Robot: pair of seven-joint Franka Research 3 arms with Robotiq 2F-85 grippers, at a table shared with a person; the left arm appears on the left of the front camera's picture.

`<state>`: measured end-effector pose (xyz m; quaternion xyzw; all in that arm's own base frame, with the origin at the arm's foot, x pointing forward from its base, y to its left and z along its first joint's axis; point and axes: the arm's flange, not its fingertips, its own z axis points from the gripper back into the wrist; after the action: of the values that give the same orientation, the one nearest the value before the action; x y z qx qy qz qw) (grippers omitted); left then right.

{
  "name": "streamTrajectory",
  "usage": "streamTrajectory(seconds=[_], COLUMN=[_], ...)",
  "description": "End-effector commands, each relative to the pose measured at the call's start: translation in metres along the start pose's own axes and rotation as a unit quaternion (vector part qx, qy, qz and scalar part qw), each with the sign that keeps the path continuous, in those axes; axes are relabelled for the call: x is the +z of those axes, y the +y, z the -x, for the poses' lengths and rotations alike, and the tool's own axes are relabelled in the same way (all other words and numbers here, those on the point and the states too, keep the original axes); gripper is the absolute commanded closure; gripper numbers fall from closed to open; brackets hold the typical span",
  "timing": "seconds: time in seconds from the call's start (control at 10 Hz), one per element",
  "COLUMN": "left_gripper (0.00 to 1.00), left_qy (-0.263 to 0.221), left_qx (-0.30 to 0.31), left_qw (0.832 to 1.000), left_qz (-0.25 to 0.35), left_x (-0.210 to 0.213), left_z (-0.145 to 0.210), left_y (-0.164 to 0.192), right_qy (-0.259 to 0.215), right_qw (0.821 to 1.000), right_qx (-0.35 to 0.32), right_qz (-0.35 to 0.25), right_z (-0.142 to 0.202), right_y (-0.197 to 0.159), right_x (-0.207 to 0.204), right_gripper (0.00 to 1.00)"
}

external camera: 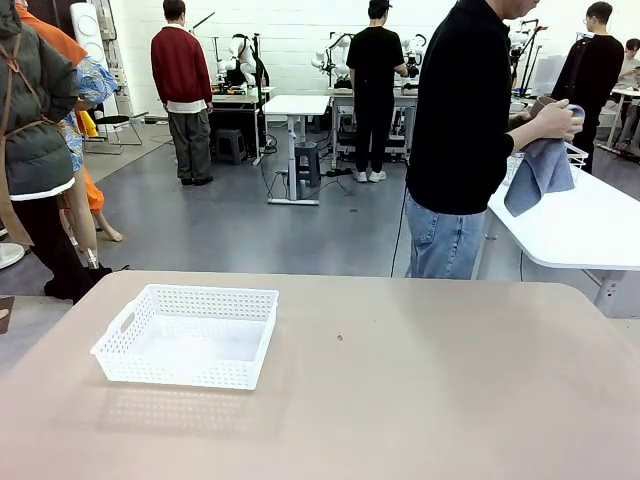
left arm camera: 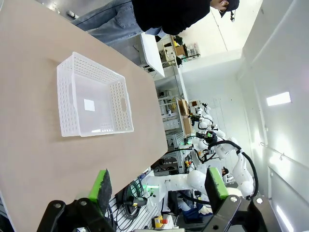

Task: Clean and organize the cups into the basket.
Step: Pick up the Organizing basket and move it to the center of the table, then pick up the Reusable plastic cup from the right side of the table and place it inside the Organizing basket.

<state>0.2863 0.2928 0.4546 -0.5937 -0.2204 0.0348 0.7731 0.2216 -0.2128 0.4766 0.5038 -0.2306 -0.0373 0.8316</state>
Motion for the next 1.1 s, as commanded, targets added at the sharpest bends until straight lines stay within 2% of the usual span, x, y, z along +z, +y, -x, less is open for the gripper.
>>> streamTrajectory(seconds=[0.0, 1.0], left_gripper=[0.0, 0.0], left_qy=[-0.001, -0.001], left_qx=[0.0, 0.0], left_qw=[1.0, 1.0], left_qz=[0.0, 0.0], left_x=[0.0019, 0.0019], left_z=[0.0009, 0.0009], left_y=[-0.0002, -0.0002], right_qy=[0.001, 0.001], right_qw=[1.0, 1.0], right_qx=[-0.001, -0.001], right_qz=[-0.008, -0.008], right_z=[-0.001, -0.001], right_y=[0.0005, 0.0005], right_x=[-0.0012, -0.0012], right_gripper=[0.0, 0.0])
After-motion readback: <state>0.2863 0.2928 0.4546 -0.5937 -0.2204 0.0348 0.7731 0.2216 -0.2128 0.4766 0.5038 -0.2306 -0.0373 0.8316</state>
